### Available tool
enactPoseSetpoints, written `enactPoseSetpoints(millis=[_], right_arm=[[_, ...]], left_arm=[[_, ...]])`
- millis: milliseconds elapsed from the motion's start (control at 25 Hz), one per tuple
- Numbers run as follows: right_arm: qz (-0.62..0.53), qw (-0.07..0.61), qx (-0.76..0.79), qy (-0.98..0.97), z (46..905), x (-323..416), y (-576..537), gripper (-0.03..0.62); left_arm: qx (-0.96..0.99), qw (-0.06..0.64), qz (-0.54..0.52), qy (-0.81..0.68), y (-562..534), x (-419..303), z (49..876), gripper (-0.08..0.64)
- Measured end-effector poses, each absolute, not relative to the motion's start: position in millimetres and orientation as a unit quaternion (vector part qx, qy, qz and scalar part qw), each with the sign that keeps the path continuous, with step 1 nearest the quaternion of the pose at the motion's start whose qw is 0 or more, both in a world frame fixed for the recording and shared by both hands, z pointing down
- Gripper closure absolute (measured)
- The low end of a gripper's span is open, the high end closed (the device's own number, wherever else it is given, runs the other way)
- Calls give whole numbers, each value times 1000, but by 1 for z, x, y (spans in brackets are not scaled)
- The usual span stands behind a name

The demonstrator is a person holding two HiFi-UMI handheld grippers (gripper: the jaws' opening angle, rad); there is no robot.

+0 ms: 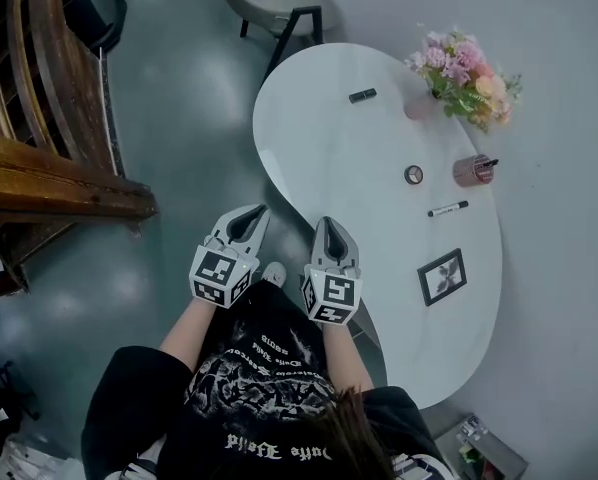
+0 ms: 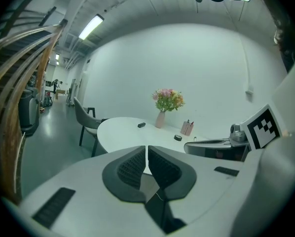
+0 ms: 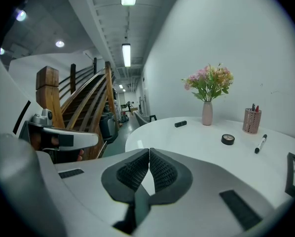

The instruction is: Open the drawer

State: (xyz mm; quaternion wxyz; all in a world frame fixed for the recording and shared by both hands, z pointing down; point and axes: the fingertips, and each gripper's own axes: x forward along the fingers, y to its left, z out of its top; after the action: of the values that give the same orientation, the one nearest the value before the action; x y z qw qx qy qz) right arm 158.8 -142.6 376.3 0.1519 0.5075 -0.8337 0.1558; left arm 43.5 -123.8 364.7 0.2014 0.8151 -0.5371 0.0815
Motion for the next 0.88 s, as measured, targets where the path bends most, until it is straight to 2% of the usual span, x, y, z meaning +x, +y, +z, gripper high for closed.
enactPoseSetpoints(millis=[320,560,880], right_arm=[[154,119,539,-819,382,128,-141,566],[122,170,559,-803,426,99,-134,566],[138,159,579,-788,484,70,-129,566]], left_arm=[[830,199,101,-512,-130,23,397,534],[845,200,106,-484,-135,8,439,534],[859,191,115,-461,-145,-7,494,534]])
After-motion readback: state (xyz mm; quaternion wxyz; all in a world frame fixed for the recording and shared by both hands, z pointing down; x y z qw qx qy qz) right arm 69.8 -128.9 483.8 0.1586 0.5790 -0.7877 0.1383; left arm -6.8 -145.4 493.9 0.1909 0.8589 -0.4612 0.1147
